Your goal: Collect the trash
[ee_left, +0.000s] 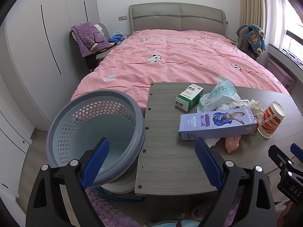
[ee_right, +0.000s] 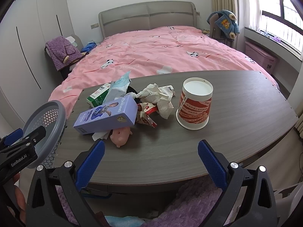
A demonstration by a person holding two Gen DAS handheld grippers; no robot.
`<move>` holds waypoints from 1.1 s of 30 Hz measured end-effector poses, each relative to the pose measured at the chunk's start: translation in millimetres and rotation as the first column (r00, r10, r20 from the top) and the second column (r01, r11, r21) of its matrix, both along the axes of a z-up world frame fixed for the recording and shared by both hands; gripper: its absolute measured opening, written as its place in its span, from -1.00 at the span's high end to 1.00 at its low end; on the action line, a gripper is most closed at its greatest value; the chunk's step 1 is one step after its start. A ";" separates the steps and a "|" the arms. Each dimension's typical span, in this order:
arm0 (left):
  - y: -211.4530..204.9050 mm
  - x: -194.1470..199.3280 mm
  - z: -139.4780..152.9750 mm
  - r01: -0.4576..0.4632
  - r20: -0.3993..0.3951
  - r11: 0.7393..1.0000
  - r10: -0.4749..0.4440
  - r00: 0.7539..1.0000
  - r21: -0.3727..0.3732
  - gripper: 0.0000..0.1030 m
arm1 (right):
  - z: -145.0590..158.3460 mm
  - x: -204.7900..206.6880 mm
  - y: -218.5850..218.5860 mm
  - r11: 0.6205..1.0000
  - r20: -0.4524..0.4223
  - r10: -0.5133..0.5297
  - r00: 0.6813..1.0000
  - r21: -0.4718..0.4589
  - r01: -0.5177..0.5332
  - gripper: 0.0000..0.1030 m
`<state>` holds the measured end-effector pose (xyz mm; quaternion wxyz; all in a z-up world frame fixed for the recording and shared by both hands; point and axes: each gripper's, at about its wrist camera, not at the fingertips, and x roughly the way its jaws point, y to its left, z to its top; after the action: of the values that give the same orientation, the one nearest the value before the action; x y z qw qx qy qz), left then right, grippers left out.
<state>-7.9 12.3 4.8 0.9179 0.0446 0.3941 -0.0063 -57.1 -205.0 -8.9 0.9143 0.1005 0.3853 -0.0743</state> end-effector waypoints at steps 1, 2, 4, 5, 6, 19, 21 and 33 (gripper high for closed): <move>0.2 0.1 -0.1 0.000 -0.001 1.000 0.000 1.000 0.000 -0.70 | 0.0 -0.2 -0.1 1.000 0.000 -0.001 1.000 0.000 0.001 -0.88; -0.1 -0.1 -0.1 0.000 -0.001 1.000 0.000 1.000 0.001 -0.69 | 0.1 0.0 -0.1 1.000 -0.001 -0.001 1.000 0.002 0.001 -0.88; 0.3 -0.9 0.6 0.000 -0.001 1.000 0.000 1.000 0.003 -0.70 | 0.0 -0.2 -0.1 1.000 0.000 -0.001 1.000 0.000 0.001 -0.88; 1.0 -0.7 0.8 0.000 -0.001 1.000 0.000 1.000 0.003 -0.69 | 0.0 -0.1 -0.2 1.000 0.000 0.000 1.000 0.002 0.000 -0.88; 0.0 -1.0 0.5 -0.001 -0.001 1.000 0.001 1.000 0.003 -0.69 | -0.4 0.1 -0.4 1.000 -0.001 0.003 1.000 0.008 -0.003 -0.88; -9.5 4.5 -10.1 0.013 -0.025 1.000 -0.013 1.000 -0.001 -0.70 | -19.1 1.3 -42.7 0.998 -0.001 -0.055 0.998 0.017 0.055 -0.88; -12.8 6.5 -12.6 0.019 -0.030 1.000 -0.019 0.999 0.003 -0.69 | -22.4 5.7 -52.9 0.997 0.005 -0.069 0.998 0.016 0.069 -0.88; -22.4 24.6 -22.1 0.013 -0.054 1.000 -0.012 0.998 0.019 -0.69 | -33.6 46.5 -87.1 0.996 0.020 -0.091 0.996 -0.001 0.091 -0.88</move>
<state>16.7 -10.0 -17.3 0.9064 0.0558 0.4185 -0.0094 -10.6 -292.1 -42.5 0.9139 0.1178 0.3712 -0.1150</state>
